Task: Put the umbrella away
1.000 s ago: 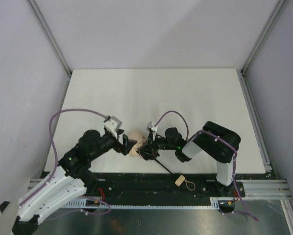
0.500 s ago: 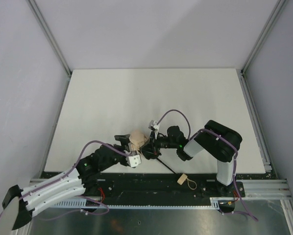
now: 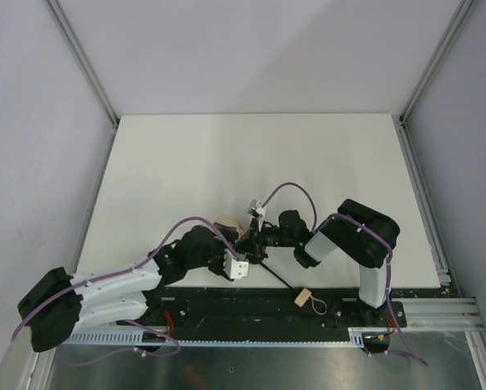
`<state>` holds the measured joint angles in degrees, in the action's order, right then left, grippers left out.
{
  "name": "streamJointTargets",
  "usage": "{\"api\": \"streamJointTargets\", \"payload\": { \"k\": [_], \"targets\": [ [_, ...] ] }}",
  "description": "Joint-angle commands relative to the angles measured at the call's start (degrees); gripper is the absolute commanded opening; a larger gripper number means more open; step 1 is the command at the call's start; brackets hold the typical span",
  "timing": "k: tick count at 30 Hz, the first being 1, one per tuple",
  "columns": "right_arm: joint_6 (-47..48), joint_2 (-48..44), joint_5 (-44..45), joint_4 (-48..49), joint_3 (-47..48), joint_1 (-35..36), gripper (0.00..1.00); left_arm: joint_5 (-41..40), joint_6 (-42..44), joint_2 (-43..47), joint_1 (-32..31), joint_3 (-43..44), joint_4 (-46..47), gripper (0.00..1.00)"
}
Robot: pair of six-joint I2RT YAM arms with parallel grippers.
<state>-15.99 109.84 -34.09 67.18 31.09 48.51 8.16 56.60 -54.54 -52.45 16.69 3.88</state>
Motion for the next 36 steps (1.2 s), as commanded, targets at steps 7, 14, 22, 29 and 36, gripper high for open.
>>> {"api": "streamJointTargets", "payload": {
  "k": [7, 14, 22, 29, 36],
  "targets": [
    [0.1, 2.7, 0.2, -12.4, -3.9, -0.9, 0.00, 4.2, 8.0, -13.4, 3.9, 6.4, 4.2, 0.98],
    [-1.2, 2.7, -0.8, -10.0, -4.9, -2.1, 0.00, 5.0, 12.3, -19.4, 5.8, 7.4, 4.9, 0.94],
    [-2.3, 1.8, -2.5, -9.5, -5.0, -3.3, 0.00, 7.5, 13.1, -26.5, 4.7, 12.0, 0.7, 0.53],
    [-5.8, 0.4, -4.1, -8.6, -5.0, -4.6, 0.00, 9.5, 12.9, -25.3, 2.9, 13.1, -5.3, 0.07],
    [-8.3, -4.7, -5.7, -12.9, -3.8, -5.3, 0.00, 13.7, 8.8, -20.5, 0.9, 16.5, -17.8, 0.00]
  ]
}}
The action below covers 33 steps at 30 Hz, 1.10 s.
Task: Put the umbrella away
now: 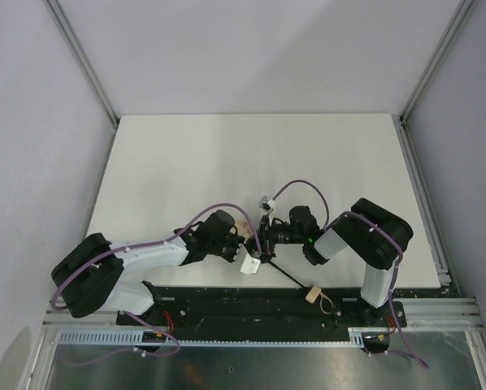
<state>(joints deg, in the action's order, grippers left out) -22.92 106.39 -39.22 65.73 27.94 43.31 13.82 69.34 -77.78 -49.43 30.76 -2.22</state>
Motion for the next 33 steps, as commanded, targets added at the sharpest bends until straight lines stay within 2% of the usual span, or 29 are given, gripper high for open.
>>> {"api": "streamJointTargets", "payload": {
  "k": [1, 6, 12, 18, 24, 25, 31, 33],
  "targets": [
    [-1.5, -1.8, -0.7, -11.9, -0.5, -0.2, 0.00, 8.7, -5.0, 3.3, -2.4, 3.1, -13.2, 0.00],
    [-0.7, -5.2, -2.1, -16.7, 0.6, -0.6, 0.00, 11.2, -9.2, 4.5, -3.6, 4.3, -17.8, 0.00],
    [1.0, -10.7, -2.2, -23.1, 0.7, -2.6, 0.00, 12.2, -11.0, 4.4, -3.8, 3.4, -17.3, 0.00],
    [2.1, -4.5, 0.3, -21.0, 1.5, 0.1, 0.00, 11.8, -12.4, 2.0, -3.7, 5.2, -15.8, 0.00],
    [-0.2, 3.2, 5.6, -17.7, 1.2, 3.7, 0.00, 9.5, -14.5, 3.5, -3.0, 4.1, -13.8, 0.01],
    [-0.3, 4.2, 6.1, -17.5, 1.0, 3.6, 0.00, 9.3, -15.2, 4.3, -2.6, 4.2, -13.7, 0.05],
    [0.6, 6.6, 7.7, -17.5, 0.7, 3.2, 0.00, 7.1, -23.8, 11.2, -0.6, 4.7, -13.5, 0.66],
    [0.7, 7.0, 8.0, -17.3, 0.7, 3.1, 0.00, 7.1, -27.1, 14.7, -0.4, 4.0, -13.4, 0.76]
  ]
}}
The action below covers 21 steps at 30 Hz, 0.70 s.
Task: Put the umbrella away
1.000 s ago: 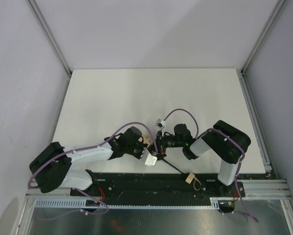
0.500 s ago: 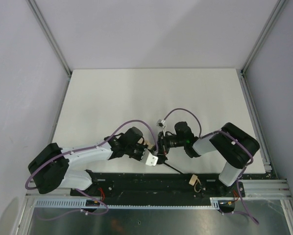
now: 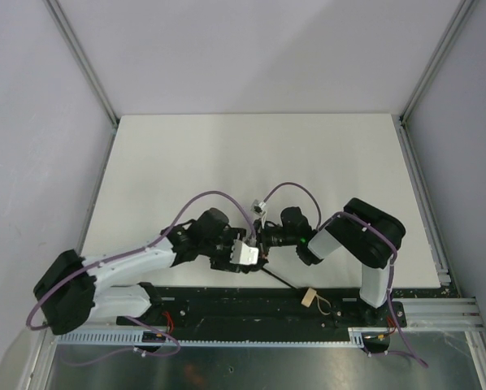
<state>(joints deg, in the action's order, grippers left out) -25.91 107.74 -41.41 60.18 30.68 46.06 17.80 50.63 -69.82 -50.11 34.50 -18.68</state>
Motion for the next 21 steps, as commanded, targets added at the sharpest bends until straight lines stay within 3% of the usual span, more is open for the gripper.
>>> {"api": "streamJointTargets", "payload": {
  "k": [1, 4, 7, 9, 14, 21],
  "targets": [
    [3.8, 5.7, 10.2, -11.8, -2.0, 0.3, 0.00, 3.1, -10.1, 8.8, 0.4, -0.2, 3.1, 0.86],
    [3.8, 5.8, 10.2, -11.5, -2.0, 0.4, 0.00, 2.6, -15.7, 16.6, 0.4, -1.1, 3.2, 0.98],
    [3.6, 6.1, 10.3, -11.0, -1.9, 0.4, 0.00, -3.1, -25.9, 25.4, 0.9, -0.6, 5.3, 0.99],
    [3.5, 6.1, 10.3, -10.9, -1.9, 0.4, 0.00, -8.4, -37.2, 29.5, 1.3, 0.5, 7.2, 0.99],
    [3.8, 5.6, 10.6, -11.7, -1.9, 0.5, 0.00, -23.3, -79.8, 35.0, 2.7, 3.3, 3.6, 0.99],
    [4.5, 5.3, 10.8, -12.2, -1.9, 0.9, 0.00, -23.5, -135.7, 38.6, 4.2, -5.9, -1.5, 0.99]
  ]
}}
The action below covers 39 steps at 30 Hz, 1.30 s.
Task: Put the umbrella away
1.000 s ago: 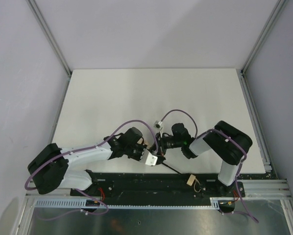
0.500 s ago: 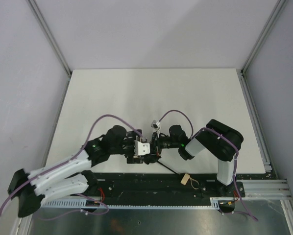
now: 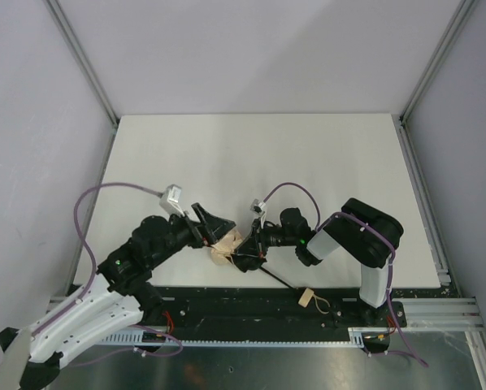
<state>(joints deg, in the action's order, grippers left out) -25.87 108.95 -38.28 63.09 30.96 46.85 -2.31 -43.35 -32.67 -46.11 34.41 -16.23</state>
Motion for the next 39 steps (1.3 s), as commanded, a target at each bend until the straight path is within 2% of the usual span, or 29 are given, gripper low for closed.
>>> {"api": "streamJointTargets", "payload": {
  "k": [1, 6, 10, 13, 22, 32, 39],
  "targets": [
    [4.4, 4.2, 7.6, -14.8, -2.2, 0.1, 0.00, -4.1, -46.8, 1.6, -0.2, -7.2, -4.0, 0.99],
    [4.5, 3.9, 7.6, -14.9, -2.2, 0.2, 0.00, -12.5, -55.0, -1.1, -1.0, -7.4, -6.4, 0.99],
    [4.8, 3.7, 8.0, -15.3, -2.2, 0.5, 0.00, -12.8, -64.2, -4.7, -1.3, -8.2, -11.6, 0.99],
    [4.8, 3.7, 8.0, -15.2, -2.2, 0.4, 0.00, -12.8, -67.6, -8.3, -2.1, -7.9, -15.7, 0.99],
    [5.0, 3.9, 7.7, -15.0, -2.1, 0.5, 0.00, -16.8, -71.3, -12.2, -3.7, -10.5, -17.9, 0.99],
    [5.5, 4.0, 7.6, -15.6, -1.5, 1.2, 0.00, -19.8, -67.9, -19.7, -3.7, -10.1, -7.3, 0.99],
    [5.8, 3.7, 7.7, -16.4, -1.4, 1.2, 0.00, -13.5, -69.4, -29.9, -3.8, -6.7, -4.7, 0.99]
  ]
}}
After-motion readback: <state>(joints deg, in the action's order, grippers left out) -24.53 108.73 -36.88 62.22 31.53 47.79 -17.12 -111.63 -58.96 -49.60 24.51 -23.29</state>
